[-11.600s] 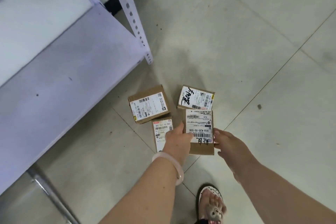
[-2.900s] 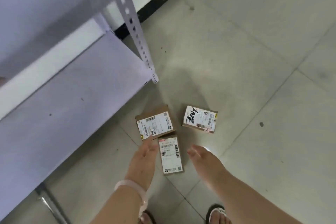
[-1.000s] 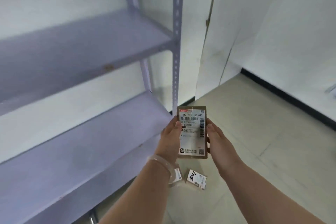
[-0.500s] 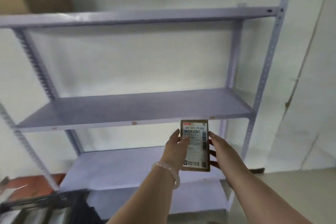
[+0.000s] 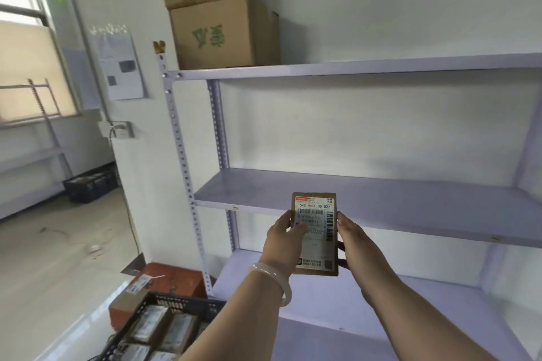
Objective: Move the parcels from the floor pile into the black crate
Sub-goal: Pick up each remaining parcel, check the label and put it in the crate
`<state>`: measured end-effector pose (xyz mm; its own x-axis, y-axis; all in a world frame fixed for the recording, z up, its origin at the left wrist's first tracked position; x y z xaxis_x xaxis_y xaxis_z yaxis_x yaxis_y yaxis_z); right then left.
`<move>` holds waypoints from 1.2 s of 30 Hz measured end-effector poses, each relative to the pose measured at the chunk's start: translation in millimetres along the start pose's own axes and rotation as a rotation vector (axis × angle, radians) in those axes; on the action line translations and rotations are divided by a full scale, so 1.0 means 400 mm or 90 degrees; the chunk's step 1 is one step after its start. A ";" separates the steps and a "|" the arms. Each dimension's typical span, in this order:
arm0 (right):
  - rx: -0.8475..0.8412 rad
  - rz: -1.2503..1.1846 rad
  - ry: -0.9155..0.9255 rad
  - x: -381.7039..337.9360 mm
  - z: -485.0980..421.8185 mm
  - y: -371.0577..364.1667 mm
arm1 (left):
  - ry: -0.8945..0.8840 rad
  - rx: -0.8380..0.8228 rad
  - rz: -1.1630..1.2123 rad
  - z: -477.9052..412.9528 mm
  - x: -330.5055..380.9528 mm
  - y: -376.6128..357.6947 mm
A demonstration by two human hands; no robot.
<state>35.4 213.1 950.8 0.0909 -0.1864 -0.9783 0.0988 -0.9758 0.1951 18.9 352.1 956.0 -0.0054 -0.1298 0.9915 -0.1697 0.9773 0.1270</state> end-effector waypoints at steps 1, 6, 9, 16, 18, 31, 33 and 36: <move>-0.006 -0.010 0.003 -0.016 -0.010 -0.064 | -0.003 0.008 -0.004 -0.007 -0.003 0.066; -0.047 -0.026 0.020 -0.089 -0.066 -0.385 | 0.001 0.047 -0.007 -0.058 -0.025 0.389; -0.055 0.006 0.038 -0.126 -0.114 -0.538 | -0.013 0.070 -0.001 -0.099 -0.037 0.541; -0.066 0.023 0.000 -0.097 -0.199 -0.752 | 0.038 0.090 0.036 -0.181 -0.123 0.733; -0.064 0.029 -0.016 -0.083 -0.236 -0.786 | 0.059 0.096 0.049 -0.211 -0.154 0.765; -0.139 -0.028 -0.181 0.186 -0.457 -0.968 | 0.211 0.088 0.037 -0.419 -0.401 0.861; -0.155 -0.017 -0.204 0.236 -0.474 -0.985 | 0.244 0.068 0.045 -0.442 -0.466 0.862; -0.174 0.008 -0.250 0.325 -0.480 -1.005 | 0.287 0.026 0.062 -0.468 -0.564 0.851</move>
<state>197.7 602.9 758.6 -0.2828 -0.2783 -0.9179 0.3611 -0.9175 0.1669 146.7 745.4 780.7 0.4041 0.0573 0.9129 -0.2281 0.9728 0.0399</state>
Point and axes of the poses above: each hand's wrist, its own z-axis away from the middle knuckle, its own y-axis out of the back of the hand, x = y × z, the point moved 9 cm from there along -z, towards the middle knuckle, and after that the axes turned 1 degree about -y, right-handed, at the moved point
